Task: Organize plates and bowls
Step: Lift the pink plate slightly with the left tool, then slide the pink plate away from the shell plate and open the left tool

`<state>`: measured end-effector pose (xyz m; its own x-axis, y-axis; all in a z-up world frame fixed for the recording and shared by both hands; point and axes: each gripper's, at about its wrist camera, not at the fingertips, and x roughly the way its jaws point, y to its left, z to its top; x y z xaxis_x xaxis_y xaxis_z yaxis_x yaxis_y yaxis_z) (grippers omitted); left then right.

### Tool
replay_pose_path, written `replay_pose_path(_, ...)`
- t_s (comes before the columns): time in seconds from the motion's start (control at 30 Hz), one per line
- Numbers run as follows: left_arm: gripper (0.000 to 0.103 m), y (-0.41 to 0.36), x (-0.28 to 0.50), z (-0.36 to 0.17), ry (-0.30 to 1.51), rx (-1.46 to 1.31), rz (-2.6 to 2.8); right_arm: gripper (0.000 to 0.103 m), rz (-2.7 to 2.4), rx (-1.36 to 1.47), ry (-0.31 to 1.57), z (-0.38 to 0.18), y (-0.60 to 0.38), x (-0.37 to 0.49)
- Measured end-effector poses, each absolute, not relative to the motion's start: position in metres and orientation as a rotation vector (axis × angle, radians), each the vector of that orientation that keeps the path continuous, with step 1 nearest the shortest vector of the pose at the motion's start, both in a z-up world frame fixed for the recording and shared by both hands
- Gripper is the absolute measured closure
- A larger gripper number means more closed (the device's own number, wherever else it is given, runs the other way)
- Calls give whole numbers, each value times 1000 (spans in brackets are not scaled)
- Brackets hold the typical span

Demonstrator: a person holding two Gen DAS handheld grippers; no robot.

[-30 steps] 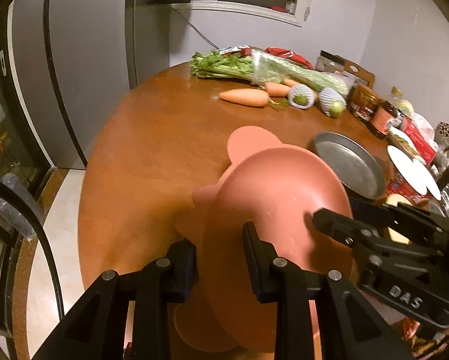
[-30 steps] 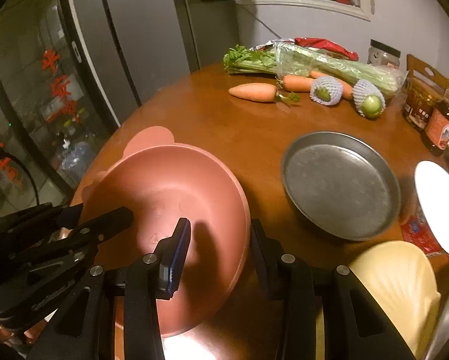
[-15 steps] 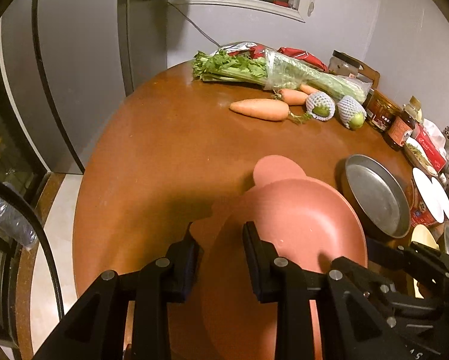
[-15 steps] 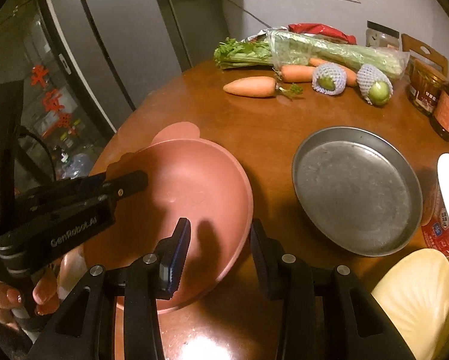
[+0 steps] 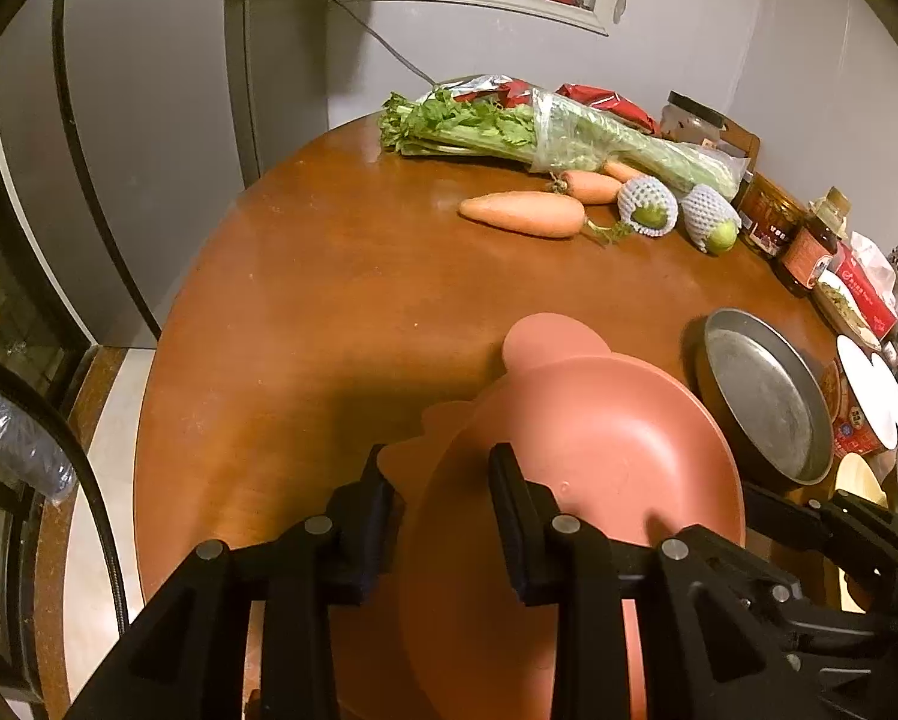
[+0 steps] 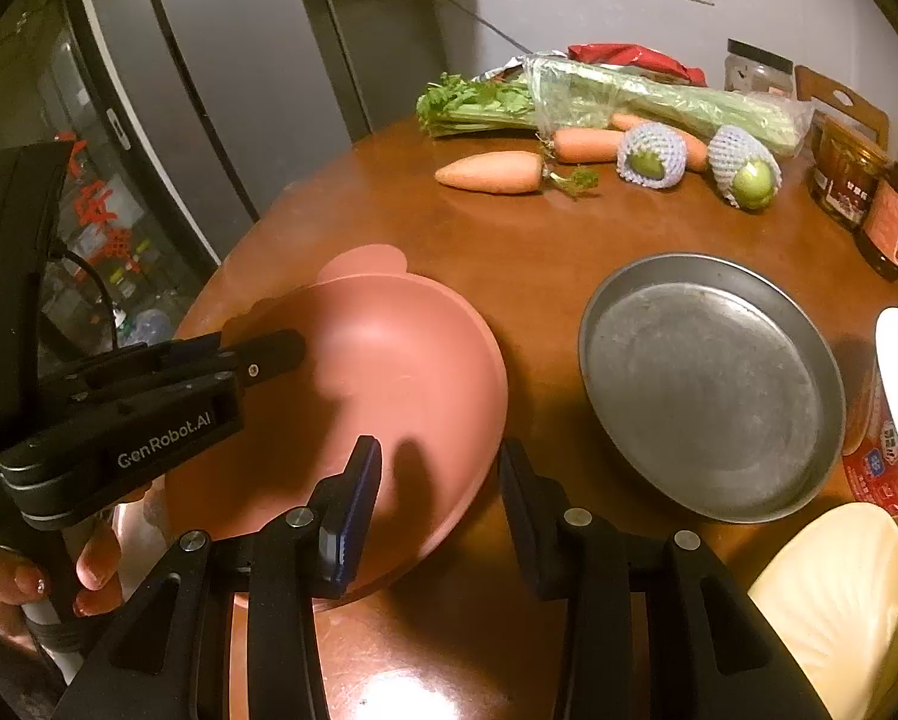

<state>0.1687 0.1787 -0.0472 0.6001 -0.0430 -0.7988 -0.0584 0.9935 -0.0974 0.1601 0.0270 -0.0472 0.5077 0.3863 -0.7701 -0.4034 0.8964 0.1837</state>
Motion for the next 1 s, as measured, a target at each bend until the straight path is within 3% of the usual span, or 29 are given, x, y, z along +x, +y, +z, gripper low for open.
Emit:
replay_pose_path(0.5, 57, 184, 157, -29, 880, -113, 65, 57, 421, -13, 882, -33, 15, 152)
replay_pose_path(0.73, 43, 171, 134, -4, 822, -81, 61, 52, 396, 4, 820, -9, -1, 136)
replay_pose_path(1.0, 42, 142, 103, 24, 770, -58, 5, 48, 355, 33, 743, 21, -26, 105)
